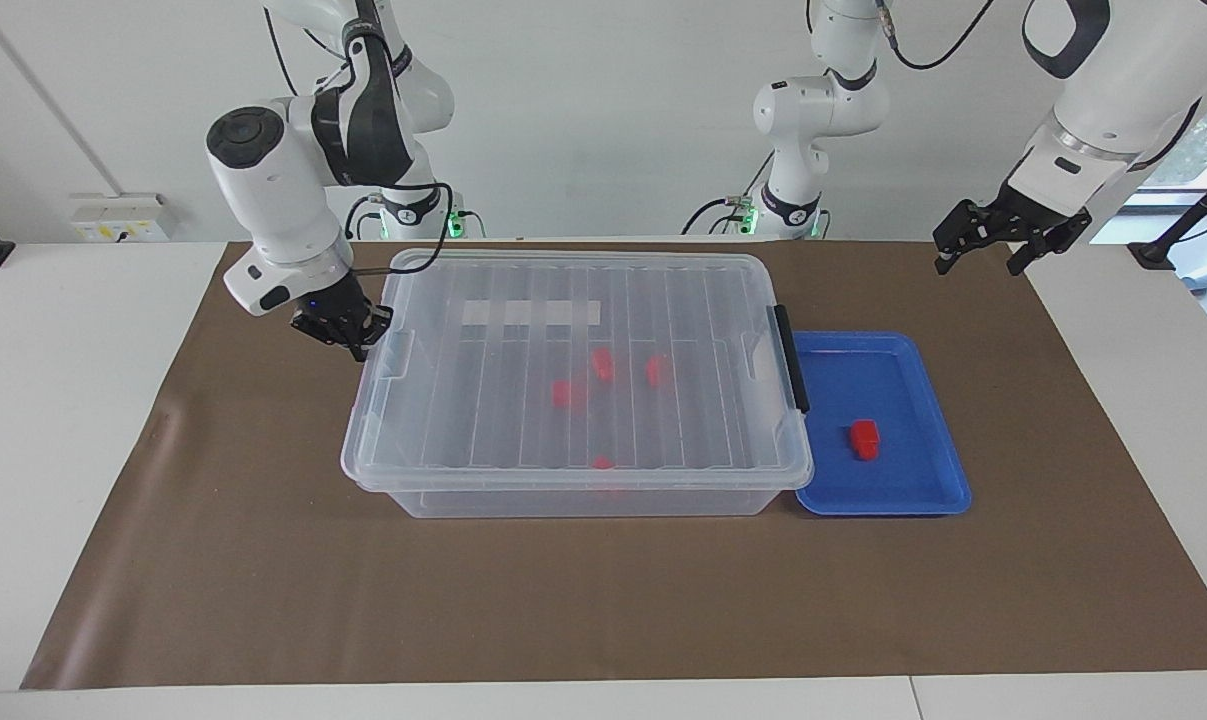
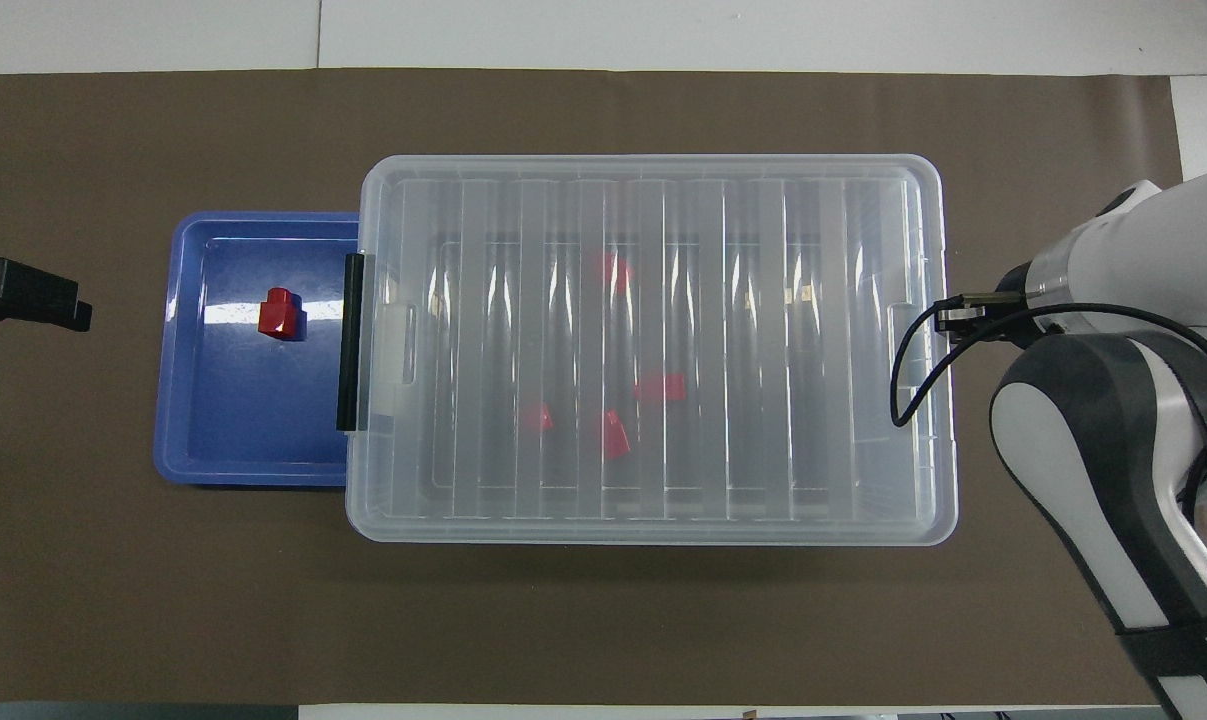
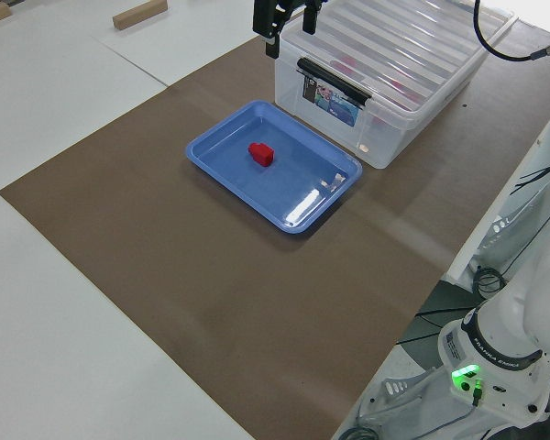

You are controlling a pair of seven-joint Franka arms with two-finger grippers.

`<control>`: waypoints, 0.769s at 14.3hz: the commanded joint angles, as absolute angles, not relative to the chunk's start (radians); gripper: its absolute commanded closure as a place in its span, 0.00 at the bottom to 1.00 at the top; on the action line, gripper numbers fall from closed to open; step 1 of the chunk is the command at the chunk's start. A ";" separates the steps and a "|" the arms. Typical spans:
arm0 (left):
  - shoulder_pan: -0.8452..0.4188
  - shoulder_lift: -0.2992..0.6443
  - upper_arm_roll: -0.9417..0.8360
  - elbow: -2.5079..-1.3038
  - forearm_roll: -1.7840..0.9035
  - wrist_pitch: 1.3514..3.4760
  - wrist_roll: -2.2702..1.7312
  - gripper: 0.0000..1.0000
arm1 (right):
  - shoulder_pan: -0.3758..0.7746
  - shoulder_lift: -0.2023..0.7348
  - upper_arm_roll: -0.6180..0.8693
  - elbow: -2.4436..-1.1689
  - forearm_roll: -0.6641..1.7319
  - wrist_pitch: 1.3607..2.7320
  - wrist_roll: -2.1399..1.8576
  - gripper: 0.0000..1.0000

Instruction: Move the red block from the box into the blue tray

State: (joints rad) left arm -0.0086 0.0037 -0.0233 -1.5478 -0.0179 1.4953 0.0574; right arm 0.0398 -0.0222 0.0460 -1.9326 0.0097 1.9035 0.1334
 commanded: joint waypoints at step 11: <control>-0.009 -0.006 -0.020 -1.554 -0.011 1.483 0.063 0.00 | 0.002 -0.037 0.026 -1.615 0.002 1.462 0.118 0.00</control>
State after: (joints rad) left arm -0.0086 0.0037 -0.0233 -1.5478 -0.0179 1.4952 0.0574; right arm 0.0287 -0.0295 0.0235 -1.6262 0.0077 1.4902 0.1332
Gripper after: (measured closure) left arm 0.000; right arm 0.837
